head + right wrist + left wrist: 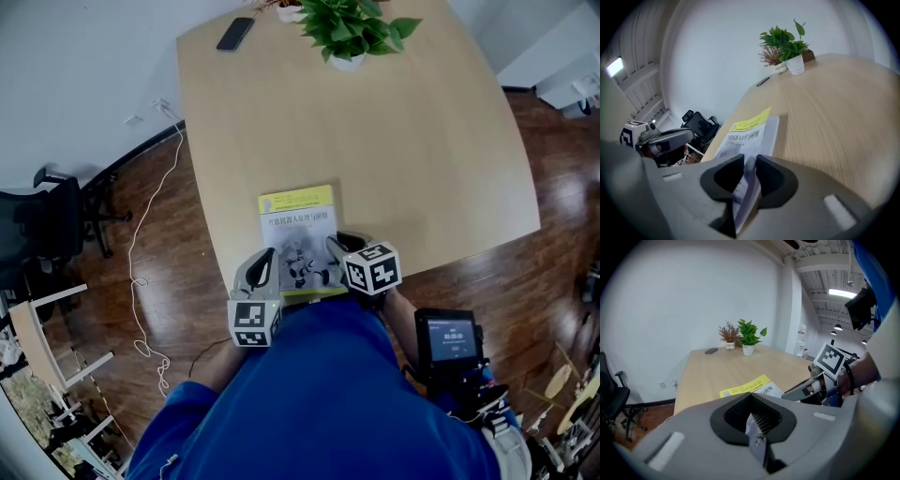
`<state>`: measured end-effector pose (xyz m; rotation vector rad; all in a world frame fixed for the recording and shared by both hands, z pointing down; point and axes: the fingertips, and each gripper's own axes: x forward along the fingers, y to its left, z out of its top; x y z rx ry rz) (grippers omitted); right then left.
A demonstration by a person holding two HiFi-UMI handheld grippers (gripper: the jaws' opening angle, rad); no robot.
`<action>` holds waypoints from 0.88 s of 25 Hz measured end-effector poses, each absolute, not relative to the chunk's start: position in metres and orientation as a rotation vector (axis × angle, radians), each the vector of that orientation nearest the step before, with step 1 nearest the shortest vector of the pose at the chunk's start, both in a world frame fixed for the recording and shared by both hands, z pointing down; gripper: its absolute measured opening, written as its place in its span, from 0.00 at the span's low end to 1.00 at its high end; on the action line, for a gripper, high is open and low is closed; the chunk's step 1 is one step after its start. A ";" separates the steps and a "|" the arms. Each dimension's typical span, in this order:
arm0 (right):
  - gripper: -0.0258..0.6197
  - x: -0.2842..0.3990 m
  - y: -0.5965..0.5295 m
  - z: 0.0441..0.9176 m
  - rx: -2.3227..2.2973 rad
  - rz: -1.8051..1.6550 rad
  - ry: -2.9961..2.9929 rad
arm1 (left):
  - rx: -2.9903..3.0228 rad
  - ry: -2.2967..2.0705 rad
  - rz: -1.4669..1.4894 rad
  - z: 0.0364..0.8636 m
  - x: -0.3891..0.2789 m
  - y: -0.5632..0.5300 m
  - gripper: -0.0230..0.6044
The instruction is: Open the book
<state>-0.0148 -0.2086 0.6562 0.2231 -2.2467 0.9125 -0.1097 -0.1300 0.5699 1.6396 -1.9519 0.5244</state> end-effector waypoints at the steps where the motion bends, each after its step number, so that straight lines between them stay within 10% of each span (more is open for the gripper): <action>1: 0.17 -0.013 -0.205 0.657 0.210 0.923 -2.240 | 1.643 -1.958 0.524 0.570 -0.110 -0.130 0.05; 22: 0.06 0.006 -0.170 0.639 0.087 0.911 -2.248 | 1.654 -2.001 0.531 0.561 -0.104 -0.122 0.05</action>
